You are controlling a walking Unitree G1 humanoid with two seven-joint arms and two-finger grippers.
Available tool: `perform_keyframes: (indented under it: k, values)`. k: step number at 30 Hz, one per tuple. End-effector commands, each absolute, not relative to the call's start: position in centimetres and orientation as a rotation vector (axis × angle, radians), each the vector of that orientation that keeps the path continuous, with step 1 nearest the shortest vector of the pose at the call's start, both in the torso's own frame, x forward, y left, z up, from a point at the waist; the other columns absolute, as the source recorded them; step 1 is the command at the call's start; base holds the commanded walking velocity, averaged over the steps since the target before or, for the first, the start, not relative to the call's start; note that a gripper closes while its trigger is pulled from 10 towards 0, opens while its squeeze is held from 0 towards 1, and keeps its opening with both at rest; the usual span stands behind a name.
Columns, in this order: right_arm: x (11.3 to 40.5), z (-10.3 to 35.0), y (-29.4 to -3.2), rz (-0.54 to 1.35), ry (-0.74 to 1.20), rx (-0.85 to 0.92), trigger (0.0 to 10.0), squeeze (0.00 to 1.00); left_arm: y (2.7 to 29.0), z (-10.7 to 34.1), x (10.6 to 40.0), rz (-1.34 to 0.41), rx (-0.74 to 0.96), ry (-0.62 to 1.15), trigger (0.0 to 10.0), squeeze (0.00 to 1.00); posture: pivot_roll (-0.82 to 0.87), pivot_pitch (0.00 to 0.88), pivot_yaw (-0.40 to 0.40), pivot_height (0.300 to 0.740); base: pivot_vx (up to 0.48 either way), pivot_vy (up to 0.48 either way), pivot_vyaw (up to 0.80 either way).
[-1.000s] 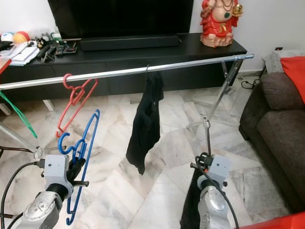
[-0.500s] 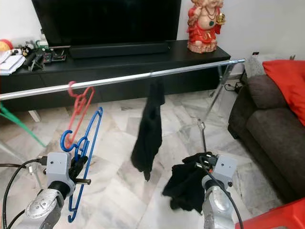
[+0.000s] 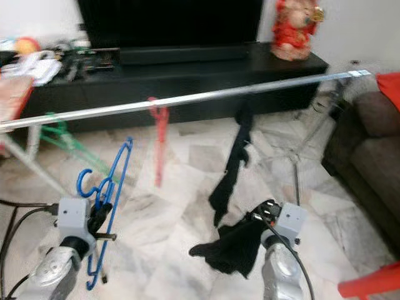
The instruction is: Hang hanger
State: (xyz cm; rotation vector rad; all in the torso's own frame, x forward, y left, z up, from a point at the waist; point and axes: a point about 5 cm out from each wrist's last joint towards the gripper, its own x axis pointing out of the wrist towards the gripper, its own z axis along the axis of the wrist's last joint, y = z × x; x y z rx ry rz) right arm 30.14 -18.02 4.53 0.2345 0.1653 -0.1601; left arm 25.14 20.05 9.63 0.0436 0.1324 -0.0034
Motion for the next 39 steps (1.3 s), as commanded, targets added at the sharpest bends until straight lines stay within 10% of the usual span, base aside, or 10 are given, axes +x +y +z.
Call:
perform_keyframes:
  k: [1,39]
  values:
    - [30.29,5.16,-18.92,-0.178,0.134,0.220,10.0,0.00,19.44,9.53,25.03,-0.028,0.033,0.139,10.0,0.00,0.05,0.145,-0.016,0.740,0.000,0.000,0.00]
    - [30.60,5.45,-18.72,-0.167,0.130,0.215,10.0,0.00,19.15,9.69,24.78,-0.034,0.035,0.135,10.0,0.00,0.06,0.152,-0.027,0.740,-0.246,0.000,0.00]
